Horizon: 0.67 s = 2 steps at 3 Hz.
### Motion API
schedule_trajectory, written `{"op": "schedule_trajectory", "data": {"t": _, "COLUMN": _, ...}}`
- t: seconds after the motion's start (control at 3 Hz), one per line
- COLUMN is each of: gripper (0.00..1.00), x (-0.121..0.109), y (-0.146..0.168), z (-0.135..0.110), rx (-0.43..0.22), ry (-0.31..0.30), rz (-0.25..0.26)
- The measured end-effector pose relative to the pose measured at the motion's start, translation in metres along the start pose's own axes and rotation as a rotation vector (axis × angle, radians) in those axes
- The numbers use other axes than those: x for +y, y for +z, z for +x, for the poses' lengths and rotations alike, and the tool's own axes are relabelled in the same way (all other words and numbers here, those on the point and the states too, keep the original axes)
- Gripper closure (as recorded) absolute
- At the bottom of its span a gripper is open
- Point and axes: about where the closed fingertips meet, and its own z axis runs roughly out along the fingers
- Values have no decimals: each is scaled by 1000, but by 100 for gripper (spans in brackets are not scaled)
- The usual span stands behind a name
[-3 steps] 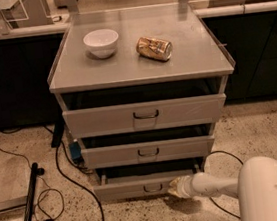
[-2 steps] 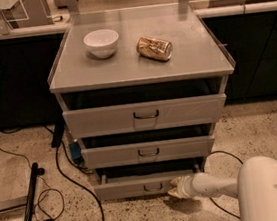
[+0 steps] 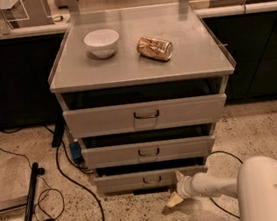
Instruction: Close bottom drawer
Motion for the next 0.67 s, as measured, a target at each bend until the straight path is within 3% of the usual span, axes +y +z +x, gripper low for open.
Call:
{"op": "schedule_trajectory", "data": {"t": 0.33, "gripper": 0, "x": 0, "y": 0, "z": 0, "rx": 0, "ry": 0, "rz": 0}}
{"op": "schedule_trajectory", "data": {"t": 0.67, "gripper": 0, "x": 0, "y": 0, "z": 0, "rx": 0, "ry": 0, "rz": 0}}
